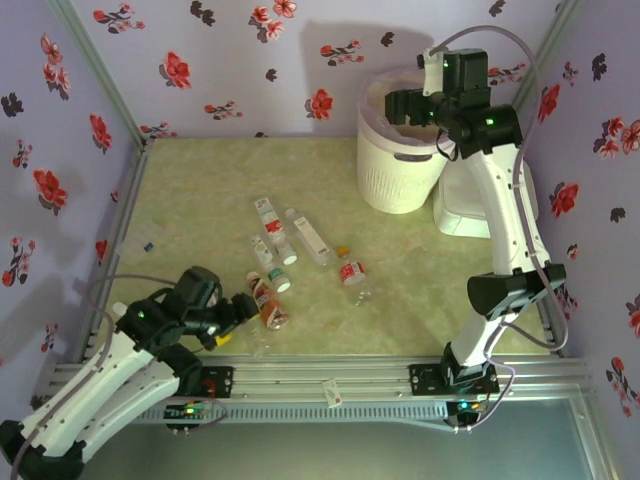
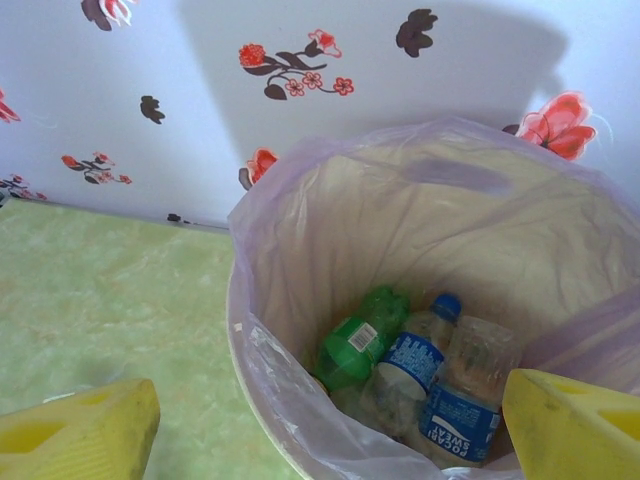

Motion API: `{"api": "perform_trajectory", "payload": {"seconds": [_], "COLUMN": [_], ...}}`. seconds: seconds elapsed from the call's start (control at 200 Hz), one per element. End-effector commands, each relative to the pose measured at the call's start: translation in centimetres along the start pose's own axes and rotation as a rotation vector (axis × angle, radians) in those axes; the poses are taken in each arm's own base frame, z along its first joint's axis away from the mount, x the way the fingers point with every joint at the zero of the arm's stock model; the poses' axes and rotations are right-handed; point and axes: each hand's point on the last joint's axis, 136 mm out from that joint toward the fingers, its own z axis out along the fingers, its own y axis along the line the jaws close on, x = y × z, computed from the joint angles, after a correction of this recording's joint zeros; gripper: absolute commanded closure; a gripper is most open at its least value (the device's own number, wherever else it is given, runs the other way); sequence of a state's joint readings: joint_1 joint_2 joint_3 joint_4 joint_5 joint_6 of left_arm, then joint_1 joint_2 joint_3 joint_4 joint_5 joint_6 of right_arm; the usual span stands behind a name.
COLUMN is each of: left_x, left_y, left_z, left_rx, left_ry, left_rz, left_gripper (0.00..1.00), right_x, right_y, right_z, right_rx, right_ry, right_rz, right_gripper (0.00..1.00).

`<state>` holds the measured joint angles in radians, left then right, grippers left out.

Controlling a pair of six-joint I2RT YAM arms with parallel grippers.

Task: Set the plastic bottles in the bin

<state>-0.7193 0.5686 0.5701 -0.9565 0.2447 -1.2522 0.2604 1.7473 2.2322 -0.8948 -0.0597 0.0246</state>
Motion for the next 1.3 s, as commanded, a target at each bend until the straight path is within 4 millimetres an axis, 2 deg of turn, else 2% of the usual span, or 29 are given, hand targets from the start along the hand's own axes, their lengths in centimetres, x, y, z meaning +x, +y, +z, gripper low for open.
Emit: {"api": "perform_trajectory", "payload": {"seconds": [0.0,0.06,0.26,0.4,0.545,0.74,0.965,1.12,1.295], "left_x": [1.2,1.2,0.9,0.8,0.7,0.1,-2.1,-4.9,-7.8], "left_y": [1.0,1.8,1.0,1.1,1.2,0.9,-0.4,-3.6,-6.0], "left_z": [1.4,2.0,5.2,6.2,6.9,6.1,4.4,2.3,-0.2], "left_rx": [-0.020,-0.057,-0.025,-0.037,-0.021,-0.030,-0.048,-0.039,-0.117], "left_ry": [0.033,0.027,0.038,0.041,0.040,0.003,-0.101,-0.185,-0.217], "left_rz": [-0.127,-0.121,-0.123,-0.118,-0.134,-0.108,-0.058,0.049,0.169], "left_gripper": [0.14,0.14,0.18,0.22,0.33,0.46,0.51,0.54,0.54], "right_x": [-0.7,-0.9,-1.0,-1.3,-1.4,-1.3,-0.7,-0.2,0.9], "right_y": [-0.3,-0.3,-0.3,-0.8,-0.9,-0.8,-0.1,1.9,4.4], "right_z": [0.0,-0.1,-0.6,-1.5,-1.9,-2.1,-2.1,-2.8,-3.9], "right_rx": [0.022,0.019,0.027,0.053,0.055,0.050,0.005,-0.101,-0.238], "right_ry": [-0.028,-0.037,-0.044,-0.061,-0.072,-0.072,-0.064,-0.075,-0.058], "right_rz": [-0.021,-0.021,-0.031,-0.044,-0.043,-0.037,-0.014,0.032,0.087], "right_gripper": [0.11,0.11,0.10,0.10,0.10,0.10,0.10,0.10,0.11]}}
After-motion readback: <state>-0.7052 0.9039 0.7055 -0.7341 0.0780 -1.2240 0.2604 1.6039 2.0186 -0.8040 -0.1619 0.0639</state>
